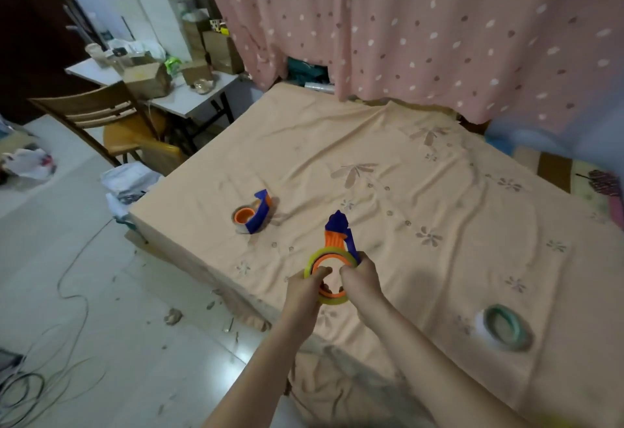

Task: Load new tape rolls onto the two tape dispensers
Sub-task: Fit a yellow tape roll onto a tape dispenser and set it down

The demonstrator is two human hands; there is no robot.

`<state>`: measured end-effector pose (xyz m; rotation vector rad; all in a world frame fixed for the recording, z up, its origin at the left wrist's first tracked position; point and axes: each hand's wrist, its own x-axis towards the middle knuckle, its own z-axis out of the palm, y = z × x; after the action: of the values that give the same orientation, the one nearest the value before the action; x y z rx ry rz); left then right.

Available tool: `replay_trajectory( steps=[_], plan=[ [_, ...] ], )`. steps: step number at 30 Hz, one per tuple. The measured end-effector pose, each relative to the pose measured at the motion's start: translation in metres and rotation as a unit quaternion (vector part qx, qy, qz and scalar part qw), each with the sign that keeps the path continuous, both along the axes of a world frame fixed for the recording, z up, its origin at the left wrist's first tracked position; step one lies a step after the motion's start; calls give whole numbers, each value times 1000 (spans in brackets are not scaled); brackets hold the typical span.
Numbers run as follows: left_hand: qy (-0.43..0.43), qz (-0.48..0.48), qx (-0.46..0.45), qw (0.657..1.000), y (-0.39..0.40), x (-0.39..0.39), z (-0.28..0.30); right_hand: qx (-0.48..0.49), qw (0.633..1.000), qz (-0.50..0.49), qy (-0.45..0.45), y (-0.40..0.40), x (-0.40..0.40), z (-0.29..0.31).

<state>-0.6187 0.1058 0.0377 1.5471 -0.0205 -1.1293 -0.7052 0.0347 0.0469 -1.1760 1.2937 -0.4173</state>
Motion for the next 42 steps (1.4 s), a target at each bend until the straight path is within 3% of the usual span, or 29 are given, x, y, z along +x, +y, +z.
replay_trajectory(
  steps=[10, 22, 26, 33, 39, 42],
  plan=[
    [9, -74, 7, 997, 13, 167, -12, 19, 996, -76, 43, 20, 159, -7],
    [13, -80, -26, 996, 0, 226, -6, 28, 998, -6, 54, 7, 200, -17],
    [-8, -69, 20, 997, 0, 246, -7, 55, 998, 31, 12, 3, 209, -24],
    [26, -78, 21, 996, -2, 304, -17, 124, 989, 29, -71, -1, 254, -18],
    [65, -95, 34, 993, -25, 393, -50, 171, 978, 25, -115, -23, 326, -31],
    [69, -156, 41, 985, -42, 450, -62, 183, 977, -4, -107, -32, 375, -44]
  ],
)
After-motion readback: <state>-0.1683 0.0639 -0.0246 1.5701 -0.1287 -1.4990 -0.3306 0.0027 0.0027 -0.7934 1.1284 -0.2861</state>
